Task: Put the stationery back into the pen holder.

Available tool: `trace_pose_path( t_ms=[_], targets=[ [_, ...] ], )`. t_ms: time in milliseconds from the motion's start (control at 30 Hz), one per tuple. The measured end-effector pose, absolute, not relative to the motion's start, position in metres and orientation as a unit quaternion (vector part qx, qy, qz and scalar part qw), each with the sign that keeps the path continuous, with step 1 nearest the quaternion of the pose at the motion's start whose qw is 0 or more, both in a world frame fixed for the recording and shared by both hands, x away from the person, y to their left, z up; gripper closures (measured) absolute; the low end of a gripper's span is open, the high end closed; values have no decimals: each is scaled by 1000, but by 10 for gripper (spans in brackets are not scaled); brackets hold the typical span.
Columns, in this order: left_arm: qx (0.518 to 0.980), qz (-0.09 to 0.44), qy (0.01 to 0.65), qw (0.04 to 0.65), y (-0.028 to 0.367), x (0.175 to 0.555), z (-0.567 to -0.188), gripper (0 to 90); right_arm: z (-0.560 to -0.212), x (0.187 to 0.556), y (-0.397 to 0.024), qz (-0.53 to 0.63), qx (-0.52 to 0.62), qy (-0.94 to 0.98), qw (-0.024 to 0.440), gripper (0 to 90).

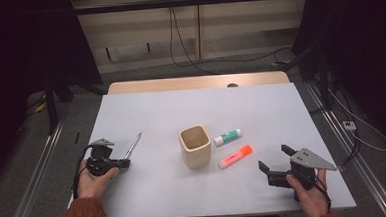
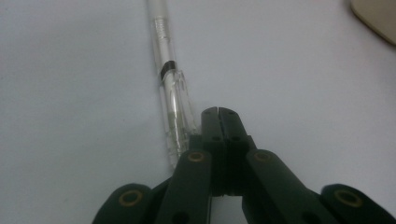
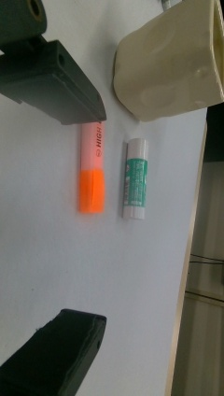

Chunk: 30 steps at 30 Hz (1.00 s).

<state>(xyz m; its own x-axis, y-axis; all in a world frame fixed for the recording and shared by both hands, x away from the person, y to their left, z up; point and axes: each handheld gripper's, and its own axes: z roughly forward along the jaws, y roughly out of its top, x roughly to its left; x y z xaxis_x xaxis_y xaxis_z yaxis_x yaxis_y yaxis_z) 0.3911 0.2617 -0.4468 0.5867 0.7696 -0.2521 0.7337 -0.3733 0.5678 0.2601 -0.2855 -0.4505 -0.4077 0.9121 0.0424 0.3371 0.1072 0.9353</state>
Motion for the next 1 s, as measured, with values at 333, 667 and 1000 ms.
trace_pose_path(
  t_ms=[333,667,1000],
  targets=[
    [823,44,467,320,269,391,-446,900,-451,260,-286,487,457,684,295,33],
    [826,41,453,333,263,388,-441,900,-451,261,-286,487,457,684,294,33],
    [797,90,461,379,265,384,-430,579,-451,261,-285,487,457,684,294,33]
  ],
)
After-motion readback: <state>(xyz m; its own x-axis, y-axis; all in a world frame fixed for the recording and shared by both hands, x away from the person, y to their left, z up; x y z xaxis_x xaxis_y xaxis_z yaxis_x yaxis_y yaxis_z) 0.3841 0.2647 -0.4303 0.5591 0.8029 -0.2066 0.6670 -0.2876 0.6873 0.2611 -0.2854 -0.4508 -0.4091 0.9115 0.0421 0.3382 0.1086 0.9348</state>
